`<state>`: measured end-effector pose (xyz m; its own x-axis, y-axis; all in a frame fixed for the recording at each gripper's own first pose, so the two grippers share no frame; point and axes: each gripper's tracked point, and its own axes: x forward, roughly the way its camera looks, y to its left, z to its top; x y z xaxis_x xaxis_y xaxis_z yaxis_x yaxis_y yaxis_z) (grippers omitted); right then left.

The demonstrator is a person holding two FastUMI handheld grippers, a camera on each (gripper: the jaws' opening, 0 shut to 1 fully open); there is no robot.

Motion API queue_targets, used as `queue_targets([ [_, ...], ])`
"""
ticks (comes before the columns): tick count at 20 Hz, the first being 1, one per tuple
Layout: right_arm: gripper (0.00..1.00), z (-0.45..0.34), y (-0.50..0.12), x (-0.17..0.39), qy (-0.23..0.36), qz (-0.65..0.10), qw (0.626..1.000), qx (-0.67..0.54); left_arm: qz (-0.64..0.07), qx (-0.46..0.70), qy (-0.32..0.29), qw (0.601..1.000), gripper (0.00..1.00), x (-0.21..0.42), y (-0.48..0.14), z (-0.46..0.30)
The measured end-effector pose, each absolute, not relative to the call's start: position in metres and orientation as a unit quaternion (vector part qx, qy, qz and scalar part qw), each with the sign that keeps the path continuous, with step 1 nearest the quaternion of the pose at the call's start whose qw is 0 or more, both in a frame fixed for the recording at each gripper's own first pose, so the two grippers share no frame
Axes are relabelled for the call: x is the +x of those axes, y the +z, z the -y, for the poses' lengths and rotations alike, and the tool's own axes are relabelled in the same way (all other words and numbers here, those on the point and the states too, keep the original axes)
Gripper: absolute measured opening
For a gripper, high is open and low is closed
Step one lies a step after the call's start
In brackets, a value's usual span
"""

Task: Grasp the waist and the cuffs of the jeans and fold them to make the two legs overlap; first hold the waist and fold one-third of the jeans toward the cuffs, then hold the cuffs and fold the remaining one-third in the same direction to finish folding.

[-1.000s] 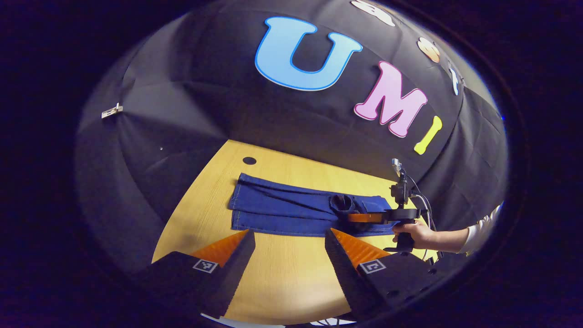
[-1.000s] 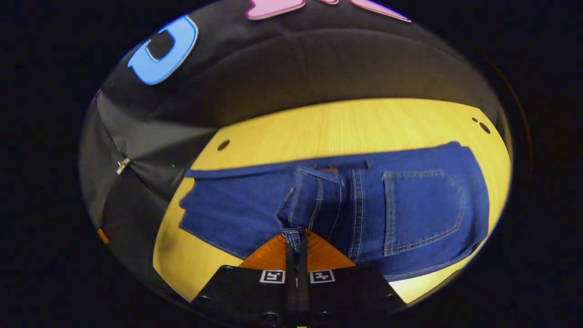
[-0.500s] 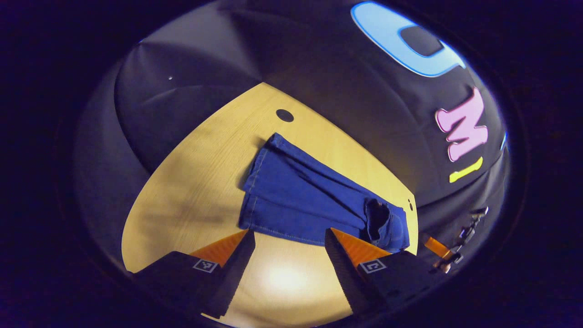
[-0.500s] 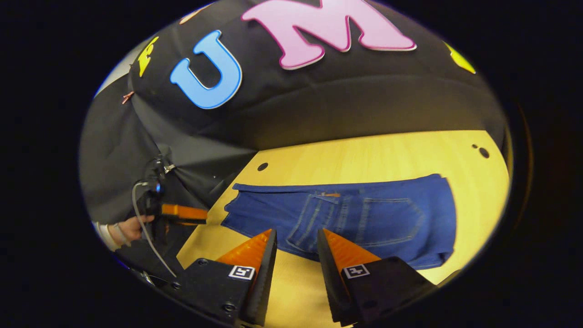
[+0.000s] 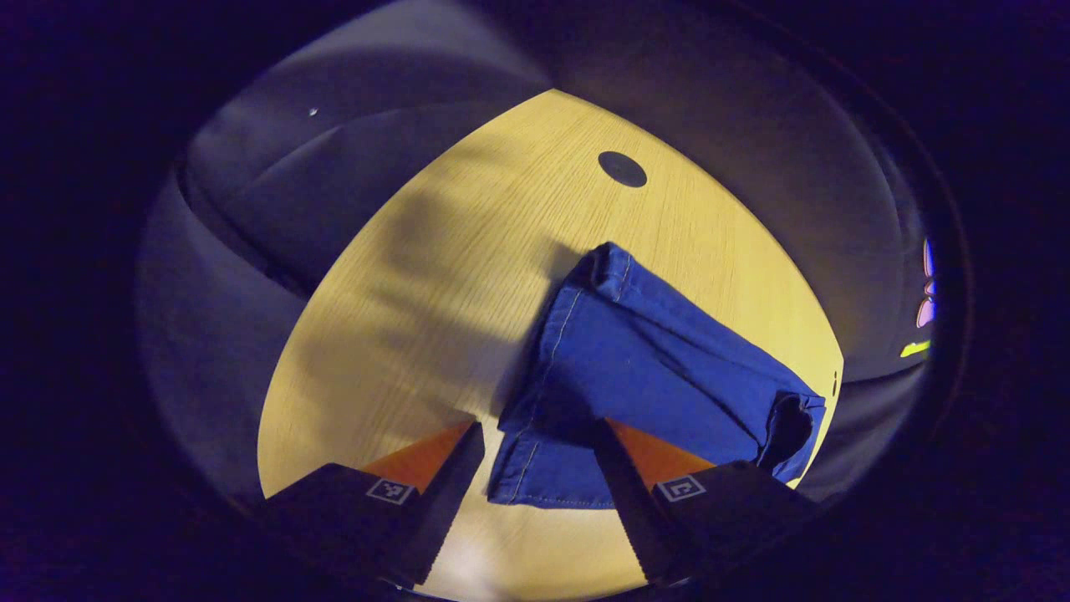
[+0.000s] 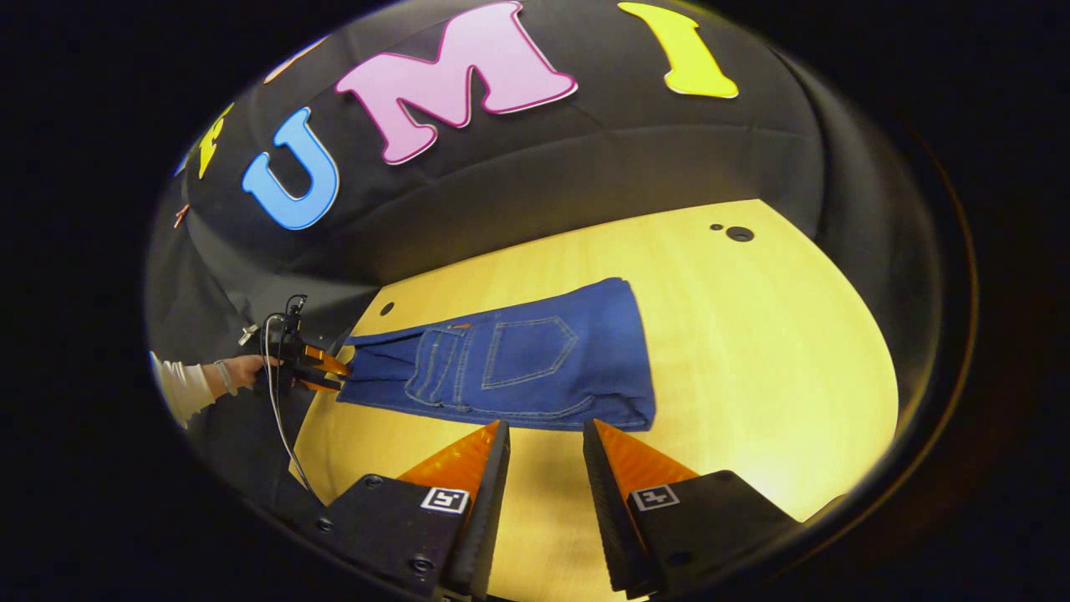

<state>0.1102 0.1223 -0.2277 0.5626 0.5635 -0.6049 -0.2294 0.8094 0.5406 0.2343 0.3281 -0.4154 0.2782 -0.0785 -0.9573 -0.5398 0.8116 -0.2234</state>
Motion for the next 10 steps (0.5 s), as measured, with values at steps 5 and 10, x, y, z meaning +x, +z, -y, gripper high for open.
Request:
queue_targets([
  [5,0.55,-0.122,-0.226,0.122,0.238,-0.409,0.855,0.213,-0.634,-0.164,0.13,0.744,0.88,0.232,-0.42,-0.315],
  [10,0.55,-0.127,-0.228,0.12,0.254,-0.413,0.85,0.207,-0.619,-0.202,0.125,0.749,0.18,0.242,-0.42,-0.295],
])
